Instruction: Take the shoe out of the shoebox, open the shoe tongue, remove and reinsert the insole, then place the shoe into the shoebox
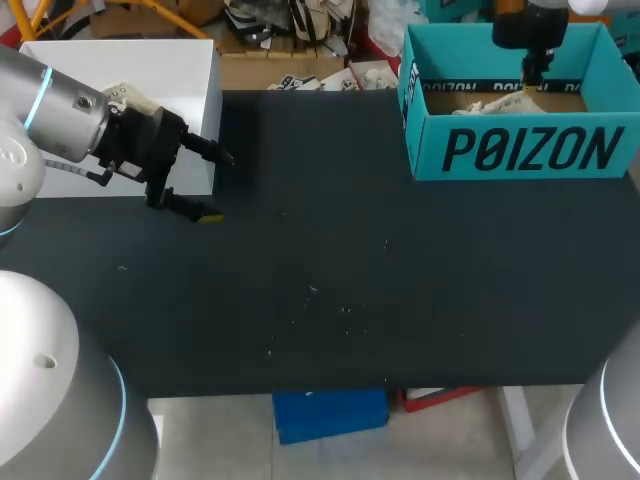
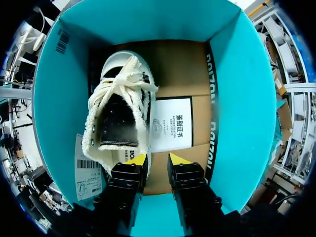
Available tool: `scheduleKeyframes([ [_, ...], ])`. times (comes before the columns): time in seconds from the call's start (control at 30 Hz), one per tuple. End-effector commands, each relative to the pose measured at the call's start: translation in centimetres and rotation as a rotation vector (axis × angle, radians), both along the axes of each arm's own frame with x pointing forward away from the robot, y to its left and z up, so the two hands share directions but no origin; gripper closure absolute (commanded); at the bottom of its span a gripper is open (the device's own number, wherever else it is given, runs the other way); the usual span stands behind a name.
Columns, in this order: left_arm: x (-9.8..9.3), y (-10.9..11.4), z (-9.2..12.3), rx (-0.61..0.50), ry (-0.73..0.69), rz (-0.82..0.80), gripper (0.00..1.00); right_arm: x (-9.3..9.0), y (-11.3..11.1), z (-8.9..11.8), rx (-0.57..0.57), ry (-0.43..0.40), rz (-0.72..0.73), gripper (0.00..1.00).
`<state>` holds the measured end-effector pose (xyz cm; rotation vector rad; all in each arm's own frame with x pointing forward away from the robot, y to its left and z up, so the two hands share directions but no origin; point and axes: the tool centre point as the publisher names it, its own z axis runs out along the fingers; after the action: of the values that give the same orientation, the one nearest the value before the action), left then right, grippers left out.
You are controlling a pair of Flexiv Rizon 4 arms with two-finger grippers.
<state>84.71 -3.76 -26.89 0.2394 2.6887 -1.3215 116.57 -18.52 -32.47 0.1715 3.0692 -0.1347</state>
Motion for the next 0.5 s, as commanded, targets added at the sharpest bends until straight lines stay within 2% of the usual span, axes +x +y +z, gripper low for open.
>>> scheduleKeyframes([
  [0.03, -0.1, 0.0, -0.1, 0.002, -0.003, 0.001, 0.00, -2.5, 0.4, 4.3, -0.022, -0.053, -0.006, 0.76],
  [0.23, -0.1, 0.0, -0.1, 0.002, -0.003, 0.001, 0.00, -4.3, 1.0, 8.6, -0.038, -0.130, -0.020, 0.77],
  [0.33, -0.1, 0.0, -0.1, 0.002, -0.003, 0.001, 0.00, -5.4, 1.8, 10.5, 0.002, -0.199, -0.041, 0.76],
  [0.5, -0.1, 0.0, -0.1, 0.002, -0.003, 0.001, 0.00, -7.2, 3.8, 13.0, 0.074, -0.302, -0.045, 0.63],
])
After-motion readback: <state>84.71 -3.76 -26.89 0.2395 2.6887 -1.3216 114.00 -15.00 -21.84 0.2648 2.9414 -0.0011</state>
